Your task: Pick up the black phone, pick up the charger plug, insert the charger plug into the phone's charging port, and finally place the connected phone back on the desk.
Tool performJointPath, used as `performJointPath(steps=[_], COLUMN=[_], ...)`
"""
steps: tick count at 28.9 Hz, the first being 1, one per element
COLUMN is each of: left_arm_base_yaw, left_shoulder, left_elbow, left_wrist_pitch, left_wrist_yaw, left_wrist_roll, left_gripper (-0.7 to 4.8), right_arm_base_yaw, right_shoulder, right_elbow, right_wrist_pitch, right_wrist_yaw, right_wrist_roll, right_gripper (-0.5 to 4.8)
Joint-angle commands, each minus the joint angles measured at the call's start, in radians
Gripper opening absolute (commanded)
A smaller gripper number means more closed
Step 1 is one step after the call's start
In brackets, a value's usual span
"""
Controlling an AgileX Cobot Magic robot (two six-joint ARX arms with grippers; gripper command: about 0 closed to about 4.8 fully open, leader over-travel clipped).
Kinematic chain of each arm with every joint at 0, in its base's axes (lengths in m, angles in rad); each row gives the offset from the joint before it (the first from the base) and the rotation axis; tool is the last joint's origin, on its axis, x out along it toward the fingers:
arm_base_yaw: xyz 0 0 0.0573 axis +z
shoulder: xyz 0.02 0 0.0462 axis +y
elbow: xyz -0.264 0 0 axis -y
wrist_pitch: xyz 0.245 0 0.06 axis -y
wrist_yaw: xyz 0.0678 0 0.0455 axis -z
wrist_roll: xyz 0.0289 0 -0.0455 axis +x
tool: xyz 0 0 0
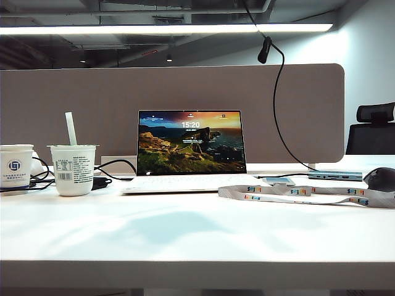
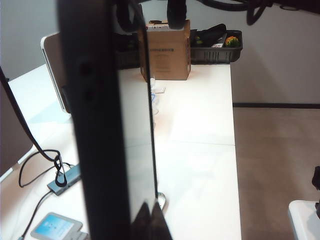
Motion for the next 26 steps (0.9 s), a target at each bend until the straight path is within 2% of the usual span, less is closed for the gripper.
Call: performJointPath(steps=[1,26], left_arm_base_yaw=[0.0,0.0], left_shoulder=[-0.005,-0.005], left_elbow=[0.008,0.008], left_wrist_pitch=[0.063,0.075], left_wrist_yaw=[0.013,0.031], left_wrist_roll=[-0.032,-0.044], left_gripper=[-0.07,-0.06], right_arm_base_yaw=[0.002,0.002], right_shoulder=[-0.006,-0.005], right_elbow=[0.004,0.004], right_wrist_pitch=[0.013,0.091], right_wrist_yaw=[-0.014,-0.001], right_wrist_roll=[-0.002,0.028], right_gripper=[-0.05,-0.05])
